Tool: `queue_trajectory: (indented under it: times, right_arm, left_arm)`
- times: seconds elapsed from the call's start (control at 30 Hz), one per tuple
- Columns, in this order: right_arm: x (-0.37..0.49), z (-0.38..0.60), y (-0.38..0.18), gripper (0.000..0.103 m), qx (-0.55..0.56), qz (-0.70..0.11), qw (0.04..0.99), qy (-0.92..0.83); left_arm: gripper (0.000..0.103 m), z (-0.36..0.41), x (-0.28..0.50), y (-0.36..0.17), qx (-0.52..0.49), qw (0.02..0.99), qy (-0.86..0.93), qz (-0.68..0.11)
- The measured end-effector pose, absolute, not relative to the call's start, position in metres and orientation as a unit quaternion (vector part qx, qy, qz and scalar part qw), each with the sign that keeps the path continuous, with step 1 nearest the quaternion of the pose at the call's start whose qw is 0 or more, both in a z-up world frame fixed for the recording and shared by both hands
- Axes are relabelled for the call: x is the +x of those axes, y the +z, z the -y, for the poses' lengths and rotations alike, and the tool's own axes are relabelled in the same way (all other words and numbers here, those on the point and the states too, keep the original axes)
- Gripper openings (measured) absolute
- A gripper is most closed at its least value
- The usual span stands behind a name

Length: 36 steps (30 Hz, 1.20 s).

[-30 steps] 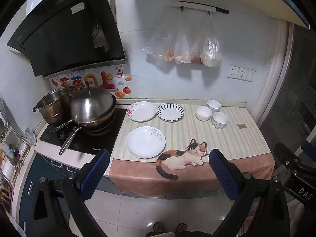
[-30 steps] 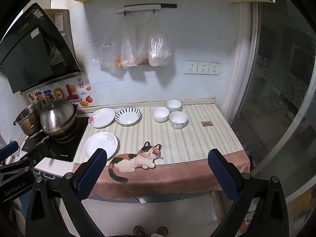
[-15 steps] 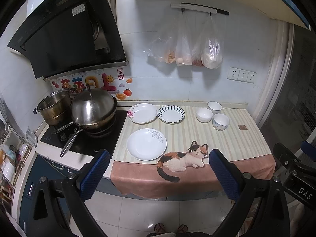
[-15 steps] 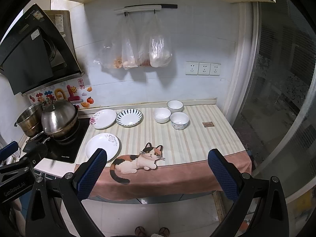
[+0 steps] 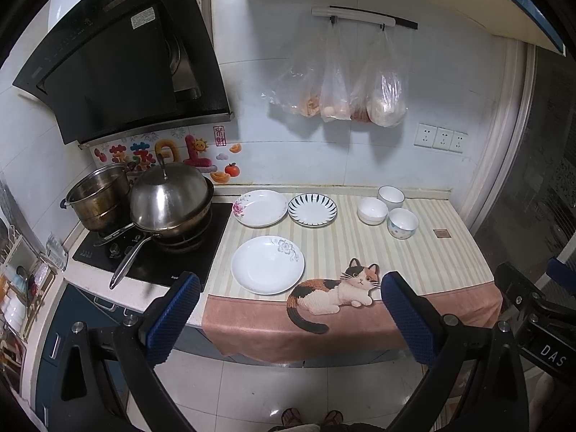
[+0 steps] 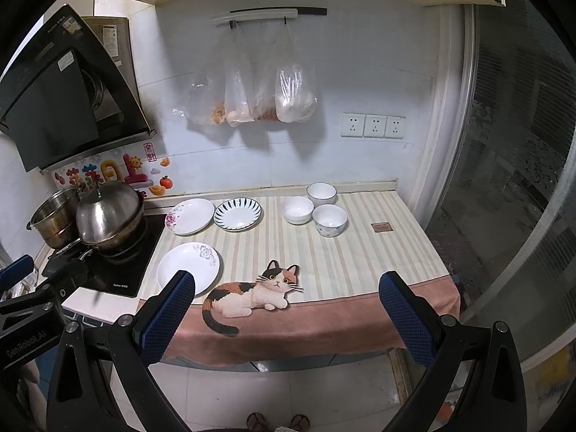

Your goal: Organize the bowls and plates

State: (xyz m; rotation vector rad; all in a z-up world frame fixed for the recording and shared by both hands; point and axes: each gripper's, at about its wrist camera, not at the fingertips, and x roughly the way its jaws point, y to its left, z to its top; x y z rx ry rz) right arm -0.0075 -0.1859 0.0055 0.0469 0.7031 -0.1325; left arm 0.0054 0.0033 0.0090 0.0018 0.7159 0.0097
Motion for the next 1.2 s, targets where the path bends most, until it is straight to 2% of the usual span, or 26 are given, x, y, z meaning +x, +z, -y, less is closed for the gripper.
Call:
queue_trajectory:
  times: [1.2]
  right_arm:
    - [-0.0115, 0.1874, 0.0017, 0.103, 0.025, -0.337, 0.939, -0.067]
  left_arm:
    - [0.103, -0.0038, 0.0037, 0.0083, 0.0, 0.938, 0.004, -0.348]
